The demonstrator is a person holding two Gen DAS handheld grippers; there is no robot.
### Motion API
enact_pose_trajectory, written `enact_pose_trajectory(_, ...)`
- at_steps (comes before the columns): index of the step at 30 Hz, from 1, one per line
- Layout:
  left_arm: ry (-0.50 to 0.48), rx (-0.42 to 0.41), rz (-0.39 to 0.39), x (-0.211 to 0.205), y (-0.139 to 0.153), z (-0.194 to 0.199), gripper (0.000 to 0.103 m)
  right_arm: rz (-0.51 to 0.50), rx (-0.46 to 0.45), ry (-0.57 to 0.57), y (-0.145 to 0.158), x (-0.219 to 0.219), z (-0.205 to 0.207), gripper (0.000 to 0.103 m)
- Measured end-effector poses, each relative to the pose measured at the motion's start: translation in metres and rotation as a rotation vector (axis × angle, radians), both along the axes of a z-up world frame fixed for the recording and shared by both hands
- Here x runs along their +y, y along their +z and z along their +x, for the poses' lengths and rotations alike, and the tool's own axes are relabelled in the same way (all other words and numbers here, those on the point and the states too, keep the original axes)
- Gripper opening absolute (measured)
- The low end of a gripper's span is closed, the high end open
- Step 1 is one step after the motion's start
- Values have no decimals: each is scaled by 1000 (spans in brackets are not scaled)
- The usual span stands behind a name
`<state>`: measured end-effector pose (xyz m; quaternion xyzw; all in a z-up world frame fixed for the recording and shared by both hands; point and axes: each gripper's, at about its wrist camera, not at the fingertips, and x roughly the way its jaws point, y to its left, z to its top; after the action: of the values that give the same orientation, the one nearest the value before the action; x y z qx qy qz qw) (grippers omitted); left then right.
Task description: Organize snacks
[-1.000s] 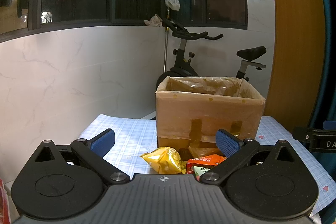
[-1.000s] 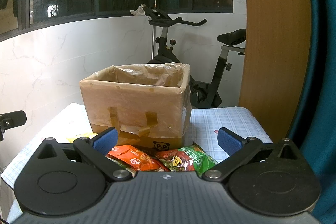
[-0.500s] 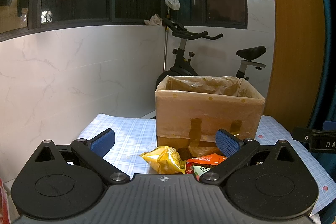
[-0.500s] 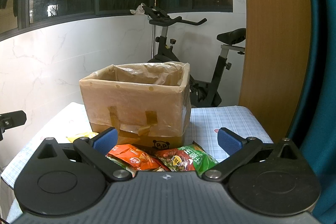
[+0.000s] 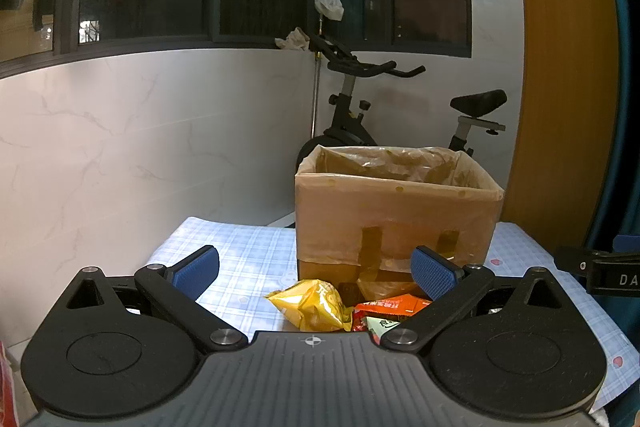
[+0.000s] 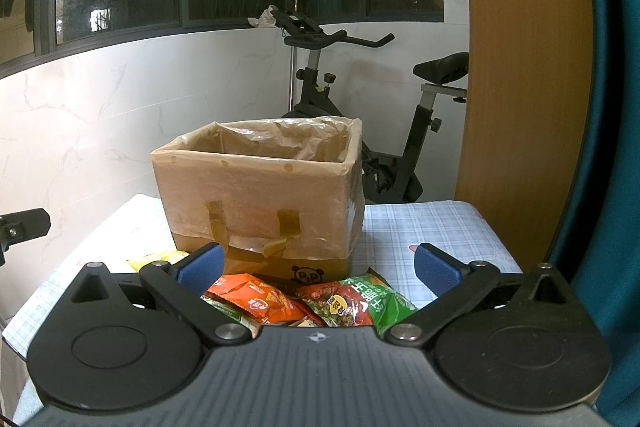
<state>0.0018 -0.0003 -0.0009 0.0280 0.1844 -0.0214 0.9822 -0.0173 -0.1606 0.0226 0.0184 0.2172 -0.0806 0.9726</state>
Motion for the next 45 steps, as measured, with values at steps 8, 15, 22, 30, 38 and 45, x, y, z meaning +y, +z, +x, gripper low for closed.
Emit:
enact_pose_trajectory(8,27,4,15,1,-1,4,103,37,-22,19,-12,-8,-5,103)
enact_pose_trajectory(15,64,9,23,11,-10,17,103,80,-28,32,-20,-19,0,103)
enact_pose_trajectory(22,124,19,67,22,-28,40,103,57,-14,-10,-37,-27,12,103)
enact_pose_trajectory(30,126,54,42,38,-49,65,102,153,-34,16,-62,-46,25,103)
enact_pose_trajectory(38,119,99,26,45,-77,78,102,99,-13,-1,-88,-43,39,103)
enact_pose_trajectory(45,118,142,35,54,-93,80,99,189,1,21,-105,-54,44,103)
